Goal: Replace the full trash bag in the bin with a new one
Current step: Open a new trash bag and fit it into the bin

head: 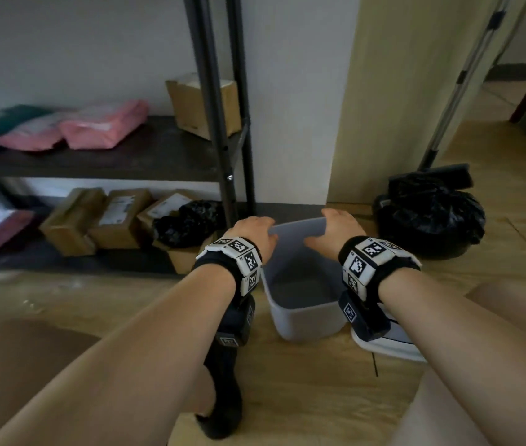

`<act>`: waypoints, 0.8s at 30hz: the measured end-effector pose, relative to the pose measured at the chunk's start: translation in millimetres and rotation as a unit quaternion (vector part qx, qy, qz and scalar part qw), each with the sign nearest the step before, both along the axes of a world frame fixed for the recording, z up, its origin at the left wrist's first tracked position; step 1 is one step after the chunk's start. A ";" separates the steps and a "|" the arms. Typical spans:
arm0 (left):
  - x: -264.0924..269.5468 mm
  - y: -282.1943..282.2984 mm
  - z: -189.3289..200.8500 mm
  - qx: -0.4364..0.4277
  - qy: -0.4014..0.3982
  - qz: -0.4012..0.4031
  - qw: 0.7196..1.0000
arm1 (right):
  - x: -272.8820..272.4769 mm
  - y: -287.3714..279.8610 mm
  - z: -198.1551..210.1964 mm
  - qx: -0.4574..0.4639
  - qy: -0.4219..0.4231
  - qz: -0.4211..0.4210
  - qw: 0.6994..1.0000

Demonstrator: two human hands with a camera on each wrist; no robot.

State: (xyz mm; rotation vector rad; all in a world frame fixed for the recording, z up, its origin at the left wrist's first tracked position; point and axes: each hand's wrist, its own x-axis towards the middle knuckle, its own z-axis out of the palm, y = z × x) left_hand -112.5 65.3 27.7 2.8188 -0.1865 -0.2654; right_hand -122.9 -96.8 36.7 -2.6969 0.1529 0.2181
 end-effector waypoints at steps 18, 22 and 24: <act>66.2 165.2 -74.9 0.000 0.059 0.156 0.986 | 68.3 182.6 -54.0 0.058 0.050 0.177 0.981; 91.0 194.0 -96.3 -0.015 0.055 0.166 0.985 | 108.2 217.2 -66.3 0.039 0.066 0.183 0.980; 98.7 201.6 -103.3 -0.020 0.057 0.175 0.983 | 126.2 231.2 -70.6 0.026 0.086 0.168 0.982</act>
